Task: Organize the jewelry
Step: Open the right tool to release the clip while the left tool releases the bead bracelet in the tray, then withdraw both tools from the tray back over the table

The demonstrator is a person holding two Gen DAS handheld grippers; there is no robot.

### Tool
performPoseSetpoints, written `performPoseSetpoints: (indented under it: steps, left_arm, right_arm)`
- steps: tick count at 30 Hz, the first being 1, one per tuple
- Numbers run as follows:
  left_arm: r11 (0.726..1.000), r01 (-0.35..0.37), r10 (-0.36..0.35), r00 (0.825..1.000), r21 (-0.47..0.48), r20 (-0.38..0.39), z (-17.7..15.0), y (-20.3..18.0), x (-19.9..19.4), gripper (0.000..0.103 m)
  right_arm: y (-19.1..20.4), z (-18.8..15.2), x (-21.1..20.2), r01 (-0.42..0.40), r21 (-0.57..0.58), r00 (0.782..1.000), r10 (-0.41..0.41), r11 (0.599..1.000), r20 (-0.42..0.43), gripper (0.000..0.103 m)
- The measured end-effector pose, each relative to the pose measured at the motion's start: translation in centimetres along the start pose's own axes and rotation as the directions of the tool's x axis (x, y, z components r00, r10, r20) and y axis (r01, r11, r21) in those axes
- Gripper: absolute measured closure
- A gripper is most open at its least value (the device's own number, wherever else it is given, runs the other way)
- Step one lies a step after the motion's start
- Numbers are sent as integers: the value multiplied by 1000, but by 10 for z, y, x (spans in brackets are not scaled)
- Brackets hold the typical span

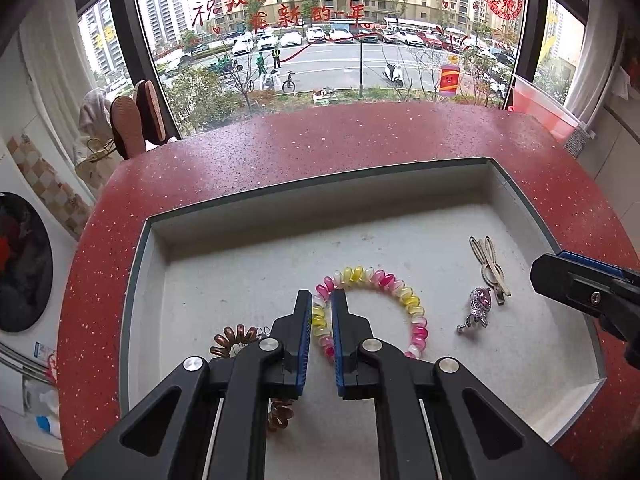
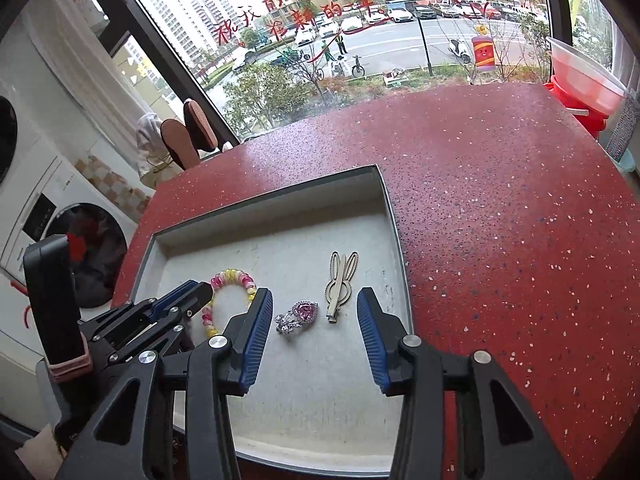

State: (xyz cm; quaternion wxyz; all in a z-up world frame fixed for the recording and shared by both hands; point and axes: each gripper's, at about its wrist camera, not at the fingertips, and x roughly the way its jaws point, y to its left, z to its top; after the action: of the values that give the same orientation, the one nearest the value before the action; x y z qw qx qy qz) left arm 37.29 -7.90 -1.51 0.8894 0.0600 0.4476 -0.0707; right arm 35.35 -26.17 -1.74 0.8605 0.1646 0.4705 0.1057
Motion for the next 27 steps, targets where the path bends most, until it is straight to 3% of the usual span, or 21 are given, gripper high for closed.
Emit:
performPoseSetpoints:
  steps: [14, 15, 17, 19, 21, 24, 25, 27]
  left_arm:
    - [998, 32, -29, 998, -58, 50, 2, 16, -18, 74]
    - [998, 33, -29, 998, -61, 52, 2, 15, -19, 56]
    - [997, 18, -13, 998, -79, 65, 1, 18, -24, 0]
    - [996, 3, 6, 994, -84, 113, 2, 20, -36, 0]
    - [997, 14, -5, 994, -74, 111, 3, 20, -42, 0]
    - [997, 12, -2, 991, -75, 135, 0, 20, -54, 0]
    - [997, 12, -1, 990, -75, 141, -1, 20, -59, 0]
    - [997, 11, 0, 988, -73, 151, -6, 21, -68, 0]
  right_arm:
    - [1, -16, -32, -34, 43, 998, 32, 999, 47, 55]
    - [2, -17, -33, -35, 43, 998, 33, 998, 47, 55]
    - [2, -21, -36, -38, 44, 998, 35, 998, 49, 53]
    - [1, -25, -41, -42, 46, 998, 40, 998, 55, 50]
    - [1, -27, -45, -47, 51, 997, 44, 998, 58, 47]
    - [0, -32, -54, -83, 67, 994, 78, 994, 71, 31]
    - [0, -33, -58, -98, 70, 993, 92, 993, 80, 21]
    - [1, -38, -66, -122, 73, 988, 114, 990, 107, 19]
